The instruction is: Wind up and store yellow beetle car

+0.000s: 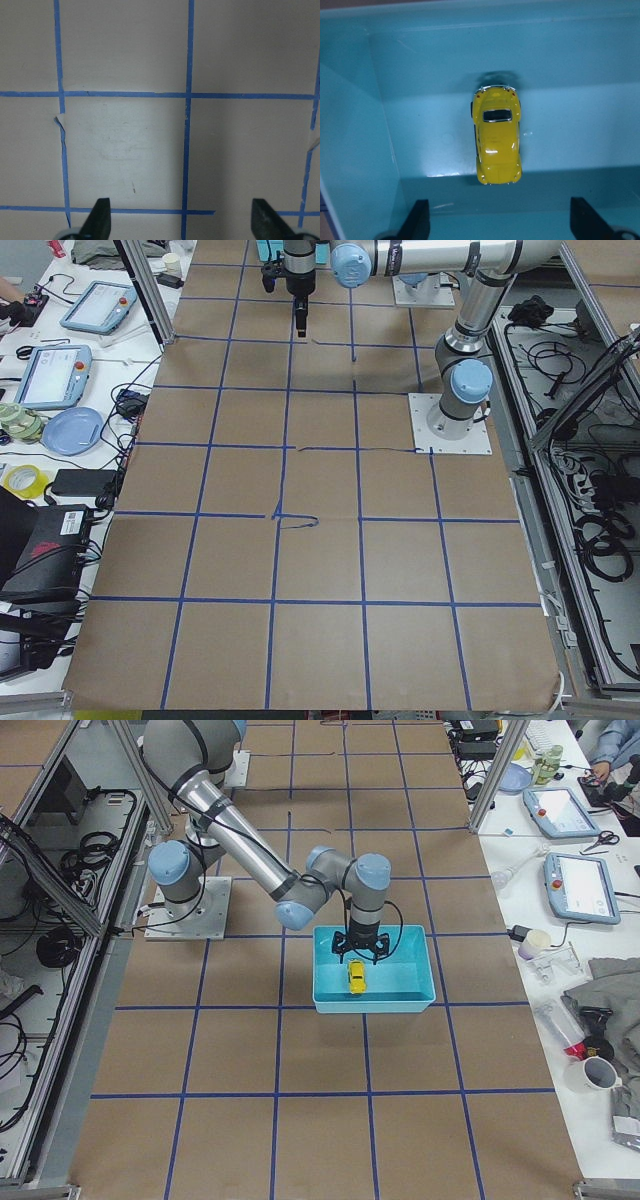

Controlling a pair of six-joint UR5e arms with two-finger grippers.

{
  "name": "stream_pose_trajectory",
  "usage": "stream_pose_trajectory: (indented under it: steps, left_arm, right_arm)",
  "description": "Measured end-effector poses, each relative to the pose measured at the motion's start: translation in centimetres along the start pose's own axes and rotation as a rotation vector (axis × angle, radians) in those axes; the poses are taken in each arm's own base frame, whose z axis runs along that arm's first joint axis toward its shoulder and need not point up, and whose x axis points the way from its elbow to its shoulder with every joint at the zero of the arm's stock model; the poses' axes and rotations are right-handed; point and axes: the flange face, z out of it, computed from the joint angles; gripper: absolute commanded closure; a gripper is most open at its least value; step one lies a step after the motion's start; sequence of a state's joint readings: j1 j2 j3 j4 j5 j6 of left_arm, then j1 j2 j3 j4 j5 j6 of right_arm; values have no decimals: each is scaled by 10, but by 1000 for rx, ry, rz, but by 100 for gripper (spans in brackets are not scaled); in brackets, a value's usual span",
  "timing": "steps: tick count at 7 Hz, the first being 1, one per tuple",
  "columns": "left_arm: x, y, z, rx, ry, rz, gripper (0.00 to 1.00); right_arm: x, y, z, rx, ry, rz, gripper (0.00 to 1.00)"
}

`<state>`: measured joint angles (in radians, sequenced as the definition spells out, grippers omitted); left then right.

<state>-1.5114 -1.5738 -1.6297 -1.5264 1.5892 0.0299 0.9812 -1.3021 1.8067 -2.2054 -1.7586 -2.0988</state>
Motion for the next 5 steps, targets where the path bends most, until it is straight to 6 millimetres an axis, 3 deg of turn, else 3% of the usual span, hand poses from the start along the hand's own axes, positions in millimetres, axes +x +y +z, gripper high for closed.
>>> stream_pose_trajectory:
  steps: [2, 4, 5]
  left_arm:
    - [-1, -6, 6, 11, 7, -12, 0]
    - [1, -4, 5, 18, 3, -7, 0]
    - [3, -2, 6, 12, 2, -4, 0]
  right_arm:
    - [13, 2, -76, 39, 58, 94, 0]
    - [38, -18, -156, 77, 99, 199, 0]
    - [44, -32, -185, 84, 112, 236, 0]
